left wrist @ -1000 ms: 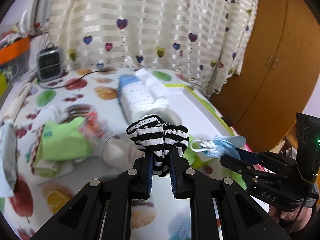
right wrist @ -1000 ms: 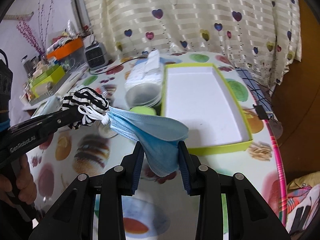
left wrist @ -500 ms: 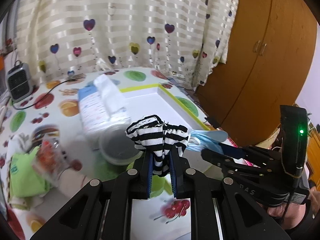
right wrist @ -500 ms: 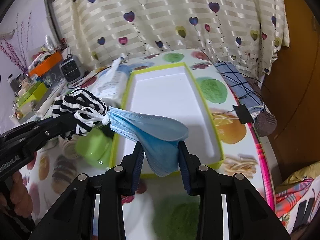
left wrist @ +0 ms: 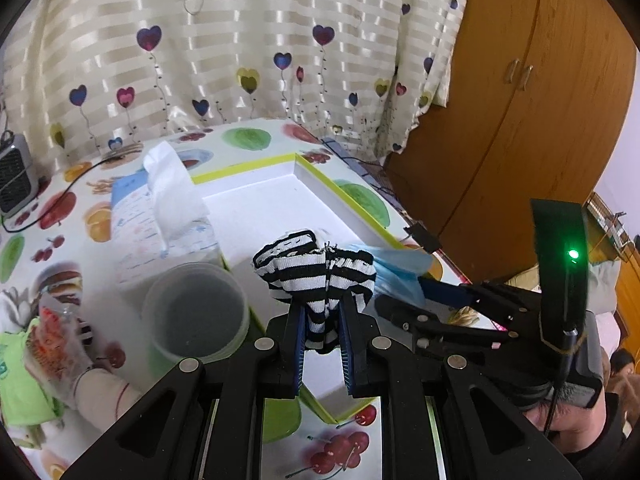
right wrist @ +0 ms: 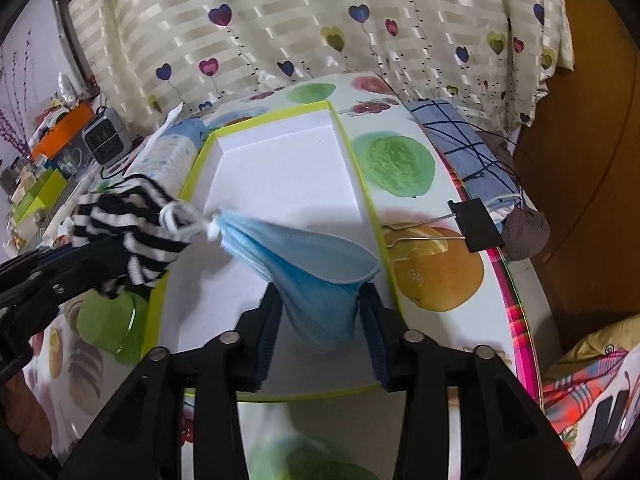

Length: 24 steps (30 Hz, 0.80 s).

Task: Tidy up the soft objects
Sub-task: 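Carry the striped cloth and blue mask in both tools over the yellow-rimmed box, then lower both tools into the box and open them, releasing cloth and mask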

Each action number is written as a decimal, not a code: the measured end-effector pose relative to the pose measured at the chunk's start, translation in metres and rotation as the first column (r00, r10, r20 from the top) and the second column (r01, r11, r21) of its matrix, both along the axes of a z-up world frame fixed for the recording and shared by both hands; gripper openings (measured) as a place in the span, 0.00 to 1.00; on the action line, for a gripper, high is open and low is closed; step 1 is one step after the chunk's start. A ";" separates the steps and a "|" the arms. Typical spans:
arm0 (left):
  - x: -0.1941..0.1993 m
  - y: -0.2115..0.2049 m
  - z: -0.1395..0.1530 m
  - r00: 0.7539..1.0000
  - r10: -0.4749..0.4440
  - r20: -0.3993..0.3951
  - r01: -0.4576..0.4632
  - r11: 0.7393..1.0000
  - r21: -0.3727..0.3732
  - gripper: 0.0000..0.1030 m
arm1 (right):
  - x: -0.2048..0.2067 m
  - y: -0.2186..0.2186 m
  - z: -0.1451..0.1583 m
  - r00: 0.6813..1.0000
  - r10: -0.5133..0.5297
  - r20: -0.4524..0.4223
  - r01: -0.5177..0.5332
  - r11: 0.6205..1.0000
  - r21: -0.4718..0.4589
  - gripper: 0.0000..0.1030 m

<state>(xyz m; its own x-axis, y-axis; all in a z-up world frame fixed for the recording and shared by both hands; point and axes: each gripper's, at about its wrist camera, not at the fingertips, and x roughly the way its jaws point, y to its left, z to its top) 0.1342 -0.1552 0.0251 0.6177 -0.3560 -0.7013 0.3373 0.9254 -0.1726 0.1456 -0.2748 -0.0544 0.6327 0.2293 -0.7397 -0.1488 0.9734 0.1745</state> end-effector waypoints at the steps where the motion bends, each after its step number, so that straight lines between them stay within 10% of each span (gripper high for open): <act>1: 0.002 -0.002 -0.001 1.000 -0.003 -0.004 0.003 1.000 0.000 0.13 | -0.002 0.001 0.001 1.000 0.003 0.011 -0.003 1.000 -0.010 0.50; 13: 0.011 -0.020 -0.018 0.997 -0.055 -0.053 0.056 0.998 0.008 0.16 | -0.014 -0.017 0.020 0.995 -0.038 0.094 0.040 0.999 -0.016 0.53; 18: 0.009 -0.025 -0.023 0.994 -0.078 -0.073 0.079 0.997 0.008 0.41 | -0.019 -0.021 0.020 0.994 -0.052 0.095 0.053 0.999 -0.008 0.53; 24: 0.001 -0.023 -0.013 0.996 -0.081 -0.041 0.081 0.997 0.001 0.45 | -0.024 -0.022 0.022 0.994 -0.057 0.098 0.057 0.998 0.001 0.53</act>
